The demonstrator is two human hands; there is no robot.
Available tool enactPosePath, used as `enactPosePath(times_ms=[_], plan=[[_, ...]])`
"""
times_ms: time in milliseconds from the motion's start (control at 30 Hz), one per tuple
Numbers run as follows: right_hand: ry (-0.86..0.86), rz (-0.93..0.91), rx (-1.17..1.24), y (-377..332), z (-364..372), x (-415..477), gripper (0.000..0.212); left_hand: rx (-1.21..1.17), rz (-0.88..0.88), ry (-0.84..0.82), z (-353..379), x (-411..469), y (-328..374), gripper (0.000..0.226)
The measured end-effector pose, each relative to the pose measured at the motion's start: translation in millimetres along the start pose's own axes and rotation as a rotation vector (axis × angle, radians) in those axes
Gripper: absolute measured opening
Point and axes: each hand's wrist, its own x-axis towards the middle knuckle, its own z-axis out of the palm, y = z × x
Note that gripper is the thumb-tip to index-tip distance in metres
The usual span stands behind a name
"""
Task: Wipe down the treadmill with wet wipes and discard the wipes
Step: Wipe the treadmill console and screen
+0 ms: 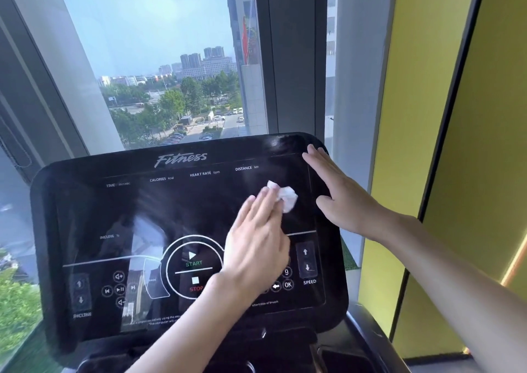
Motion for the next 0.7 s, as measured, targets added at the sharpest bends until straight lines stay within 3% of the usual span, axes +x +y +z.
enactPosePath(times_ms=[100, 167, 267, 333, 500, 600, 700], plan=[[0.224, -0.014, -0.115, 0, 5, -19, 0.067, -0.319, -0.17, 0.087, -19, 6, 1, 0.053], [0.357, 0.008, 0.016, -8, 9, -33, 0.051, -0.681, -0.258, 0.074, -34, 4, 15, 0.039], [0.187, 0.052, 0.448, -35, 13, -47, 0.048, -1.237, -0.407, 0.012, -48, 4, 30, 0.036], [0.159, 0.009, 0.468, -43, 19, -50, 0.046, -1.483, -0.486, -0.011, -49, 4, 34, 0.018], [0.232, 0.015, 0.425, -51, 28, -49, 0.012, -1.58, -0.561, 0.011, -45, -2, 27, 0.021], [0.235, 0.068, 0.449, -54, 29, -51, 0.012, -1.604, -0.548, -0.032, -45, -5, 19, 0.034], [0.209, 0.126, 0.489, -58, 29, -52, 0.013, -1.648, -0.557, -0.03, -47, -10, 13, 0.031]])
